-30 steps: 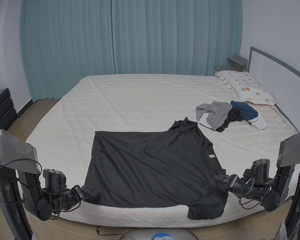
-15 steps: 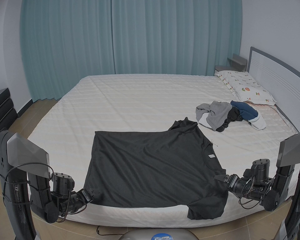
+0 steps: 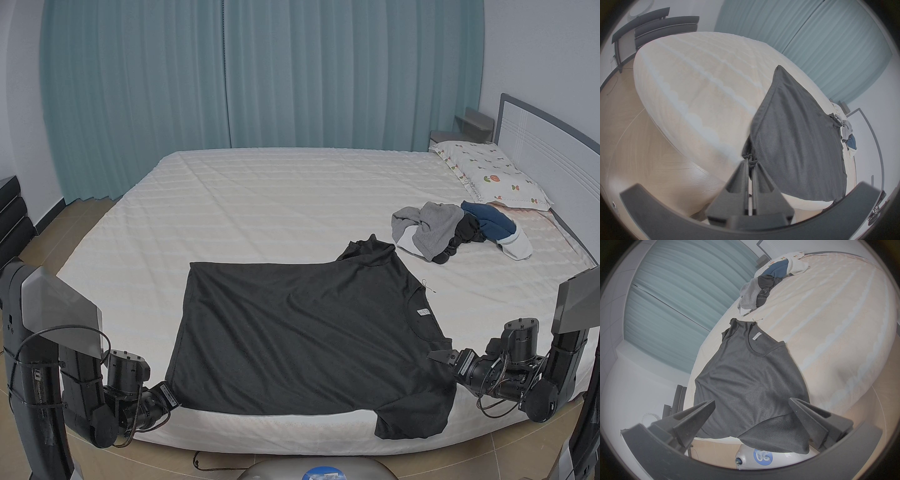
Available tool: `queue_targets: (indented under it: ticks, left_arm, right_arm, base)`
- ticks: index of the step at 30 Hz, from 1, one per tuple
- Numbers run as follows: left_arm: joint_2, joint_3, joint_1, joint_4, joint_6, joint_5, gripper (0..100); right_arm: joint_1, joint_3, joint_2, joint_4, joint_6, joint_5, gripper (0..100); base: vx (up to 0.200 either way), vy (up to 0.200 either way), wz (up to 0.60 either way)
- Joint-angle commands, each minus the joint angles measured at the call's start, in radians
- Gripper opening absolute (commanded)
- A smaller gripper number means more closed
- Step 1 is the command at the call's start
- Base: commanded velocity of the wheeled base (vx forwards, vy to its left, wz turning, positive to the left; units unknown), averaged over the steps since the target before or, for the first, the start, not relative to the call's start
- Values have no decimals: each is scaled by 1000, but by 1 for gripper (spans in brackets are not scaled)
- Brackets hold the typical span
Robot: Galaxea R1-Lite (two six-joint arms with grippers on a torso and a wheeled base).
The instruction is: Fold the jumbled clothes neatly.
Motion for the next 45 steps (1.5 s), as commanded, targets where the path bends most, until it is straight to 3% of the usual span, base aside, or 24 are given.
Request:
queue_targets:
  ticks: [1, 28, 45]
  left_arm:
    - [1, 33, 6, -2, 3, 1, 0]
    - [4, 135, 43, -13, 103, 5, 0]
    - [-10, 135, 51, 83, 152, 6, 0]
  right_arm:
    - [1, 1, 2, -1, 0, 0, 100]
    - [1, 8, -7, -1, -2, -1, 100]
    - [-7, 9, 24, 4, -14, -7, 100]
  base:
    - [0, 0, 0]
    - [0, 0, 0]
    - [0, 0, 0]
